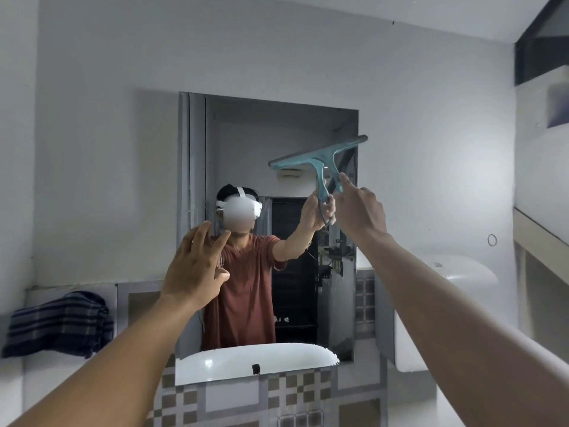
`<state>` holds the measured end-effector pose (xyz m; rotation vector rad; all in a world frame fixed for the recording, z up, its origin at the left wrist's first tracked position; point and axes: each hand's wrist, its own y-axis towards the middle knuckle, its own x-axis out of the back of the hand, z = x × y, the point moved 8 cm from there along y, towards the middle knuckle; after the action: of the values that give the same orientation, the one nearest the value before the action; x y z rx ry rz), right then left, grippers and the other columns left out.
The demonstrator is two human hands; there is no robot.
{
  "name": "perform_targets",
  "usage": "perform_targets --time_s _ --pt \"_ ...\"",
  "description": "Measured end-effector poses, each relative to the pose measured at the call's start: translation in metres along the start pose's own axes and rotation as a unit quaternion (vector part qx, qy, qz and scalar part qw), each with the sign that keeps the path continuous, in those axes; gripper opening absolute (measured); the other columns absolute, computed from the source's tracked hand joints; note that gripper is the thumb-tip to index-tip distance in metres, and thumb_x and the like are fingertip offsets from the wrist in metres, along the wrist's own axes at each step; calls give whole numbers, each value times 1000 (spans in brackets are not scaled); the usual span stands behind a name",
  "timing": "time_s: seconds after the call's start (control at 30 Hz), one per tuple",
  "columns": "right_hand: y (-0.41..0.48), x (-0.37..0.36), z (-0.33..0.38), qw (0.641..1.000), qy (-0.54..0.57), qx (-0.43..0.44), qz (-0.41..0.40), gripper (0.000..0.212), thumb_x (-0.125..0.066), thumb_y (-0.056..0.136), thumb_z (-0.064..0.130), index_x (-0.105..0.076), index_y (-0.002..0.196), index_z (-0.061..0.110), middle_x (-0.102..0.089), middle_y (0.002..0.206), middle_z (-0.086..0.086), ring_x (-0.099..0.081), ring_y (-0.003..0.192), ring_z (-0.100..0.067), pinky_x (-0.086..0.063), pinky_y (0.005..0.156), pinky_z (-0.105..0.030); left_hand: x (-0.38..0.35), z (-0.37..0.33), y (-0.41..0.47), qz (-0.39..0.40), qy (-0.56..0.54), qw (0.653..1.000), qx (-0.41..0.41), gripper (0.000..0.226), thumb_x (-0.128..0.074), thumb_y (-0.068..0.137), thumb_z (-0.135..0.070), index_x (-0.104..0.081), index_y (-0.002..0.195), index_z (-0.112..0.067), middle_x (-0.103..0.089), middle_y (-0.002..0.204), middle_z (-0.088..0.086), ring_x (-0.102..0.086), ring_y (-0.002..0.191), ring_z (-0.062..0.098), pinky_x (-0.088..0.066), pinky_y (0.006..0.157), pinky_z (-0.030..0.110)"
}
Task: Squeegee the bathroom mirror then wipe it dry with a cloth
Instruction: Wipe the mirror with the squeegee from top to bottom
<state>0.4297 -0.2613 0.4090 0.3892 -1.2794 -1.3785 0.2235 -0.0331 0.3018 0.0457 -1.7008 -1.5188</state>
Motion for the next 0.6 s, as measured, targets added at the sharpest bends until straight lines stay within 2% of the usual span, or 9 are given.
perform_targets --time_s 0.17,0.33,0.6 --pt "-14 -18 3 999 52 -6 5 50 -40 105 27 -33 154 24 -64 87 -9 -64 74 -26 -46 62 -33 0 1 0 7 2 1000 -8 91 -82 75 -37 -37 151 -21 -28 155 20 -25 143 42 -40 109 56" --pt "-22 -19 9 998 62 -4 6 43 -44 104 22 -39 147 20 -61 79 -6 -61 68 -24 -44 61 -32 3 2 -1 14 19 999 -23 88 -82 76 -35 -38 152 -20 -27 157 22 -24 146 43 -33 113 54" --pt "-26 -27 7 997 71 -6 13 57 -46 103 24 -27 156 27 -67 83 -10 -65 69 -25 -59 66 -42 3 0 -1 29 24 999 -19 93 -86 73 -27 -38 152 -21 -26 158 21 -23 147 42 -38 110 54"
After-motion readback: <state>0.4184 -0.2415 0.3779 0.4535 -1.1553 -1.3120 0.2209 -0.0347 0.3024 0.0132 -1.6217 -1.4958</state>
